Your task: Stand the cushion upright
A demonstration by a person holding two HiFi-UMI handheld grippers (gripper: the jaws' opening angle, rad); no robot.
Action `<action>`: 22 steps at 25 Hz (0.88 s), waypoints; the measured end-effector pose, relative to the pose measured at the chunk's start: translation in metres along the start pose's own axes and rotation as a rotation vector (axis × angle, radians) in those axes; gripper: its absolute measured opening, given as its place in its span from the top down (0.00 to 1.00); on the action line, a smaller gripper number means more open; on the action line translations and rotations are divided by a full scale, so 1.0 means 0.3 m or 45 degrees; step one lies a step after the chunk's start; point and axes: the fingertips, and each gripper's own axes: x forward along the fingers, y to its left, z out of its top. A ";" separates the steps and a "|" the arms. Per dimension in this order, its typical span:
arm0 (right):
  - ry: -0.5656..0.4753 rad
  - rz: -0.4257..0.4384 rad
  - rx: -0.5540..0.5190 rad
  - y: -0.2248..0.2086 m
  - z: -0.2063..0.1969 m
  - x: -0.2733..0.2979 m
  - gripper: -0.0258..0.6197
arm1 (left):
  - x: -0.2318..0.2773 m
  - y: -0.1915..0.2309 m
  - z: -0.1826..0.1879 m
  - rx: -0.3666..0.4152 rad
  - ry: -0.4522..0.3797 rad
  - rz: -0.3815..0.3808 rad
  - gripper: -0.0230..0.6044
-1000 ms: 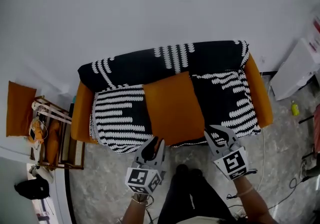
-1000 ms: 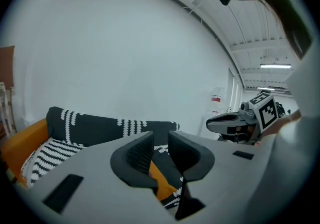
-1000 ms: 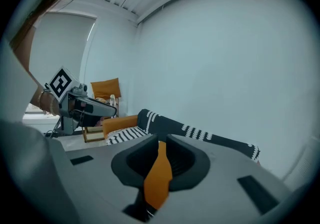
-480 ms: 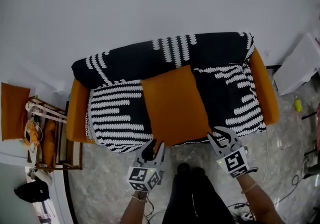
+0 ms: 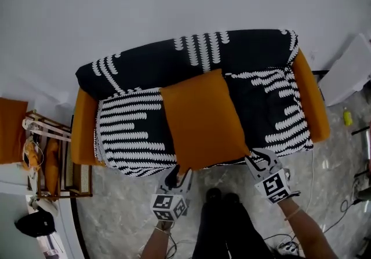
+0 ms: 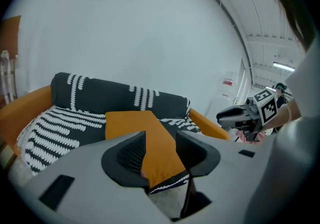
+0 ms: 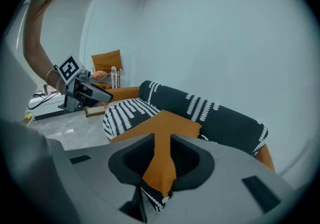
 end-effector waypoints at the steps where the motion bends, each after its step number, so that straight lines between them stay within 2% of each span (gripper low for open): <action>1: 0.013 0.008 -0.002 0.005 -0.025 0.018 0.80 | 0.011 0.016 -0.018 -0.006 0.006 0.009 0.64; 14: 0.162 0.052 -0.029 0.024 -0.289 0.224 0.76 | 0.134 0.206 -0.275 -0.070 0.164 0.065 0.58; 22: 0.312 0.068 -0.030 0.045 -0.480 0.343 0.74 | 0.195 0.291 -0.462 -0.106 0.287 0.088 0.56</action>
